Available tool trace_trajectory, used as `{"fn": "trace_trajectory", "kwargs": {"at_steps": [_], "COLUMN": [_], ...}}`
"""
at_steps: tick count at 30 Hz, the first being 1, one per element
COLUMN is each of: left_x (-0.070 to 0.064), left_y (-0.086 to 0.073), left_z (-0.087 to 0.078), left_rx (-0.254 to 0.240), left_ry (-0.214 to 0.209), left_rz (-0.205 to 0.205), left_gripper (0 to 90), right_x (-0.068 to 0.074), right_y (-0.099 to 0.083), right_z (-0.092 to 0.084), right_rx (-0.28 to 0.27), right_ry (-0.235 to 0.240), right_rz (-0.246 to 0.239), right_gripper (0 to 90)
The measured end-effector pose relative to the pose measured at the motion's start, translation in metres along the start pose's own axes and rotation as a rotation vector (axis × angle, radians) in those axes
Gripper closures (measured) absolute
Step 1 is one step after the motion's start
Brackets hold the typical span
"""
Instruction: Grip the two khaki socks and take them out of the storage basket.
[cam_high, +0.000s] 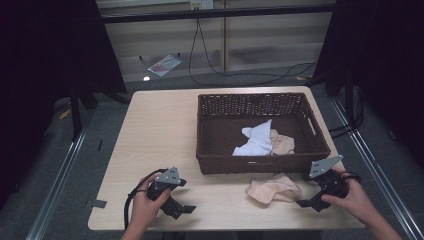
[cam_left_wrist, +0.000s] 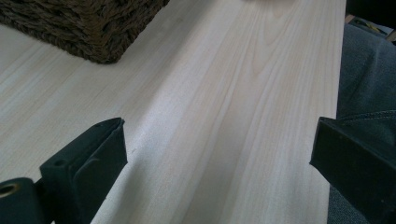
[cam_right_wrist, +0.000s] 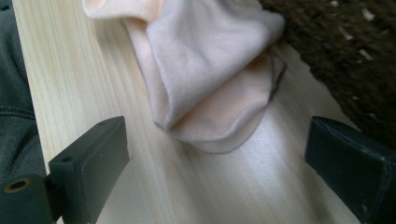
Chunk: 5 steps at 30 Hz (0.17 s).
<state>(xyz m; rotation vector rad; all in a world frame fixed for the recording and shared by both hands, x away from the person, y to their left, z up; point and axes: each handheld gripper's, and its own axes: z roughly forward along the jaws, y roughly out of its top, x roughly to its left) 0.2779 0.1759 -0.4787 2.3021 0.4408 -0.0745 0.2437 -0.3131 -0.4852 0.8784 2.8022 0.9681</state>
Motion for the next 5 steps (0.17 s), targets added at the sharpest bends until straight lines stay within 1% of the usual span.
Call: {"fn": "trace_trajectory", "kwargs": {"at_steps": [1, 4, 5], "left_x": [0.0002, 0.0002, 0.0007], "left_y": [0.0000, 0.0002, 0.0004], "left_z": [0.0002, 0.0010, 0.0009], "left_rx": [-0.001, 0.001, 0.006], "left_ry": [-0.003, -0.005, -0.007], "left_rz": [0.000, 0.000, 0.007], "left_gripper": [3.4, 3.4, 3.4], "right_x": [0.0004, 0.0018, 0.0033], "right_y": [0.0000, 0.0016, 0.0041], "right_z": [0.0005, 0.0005, 0.0002], "right_rx": [0.000, -0.010, -0.015], "right_ry": [0.003, 0.000, -0.002], "right_rz": [-0.007, -0.006, -0.010], "right_gripper": [6.3, 6.2, 6.2]}}
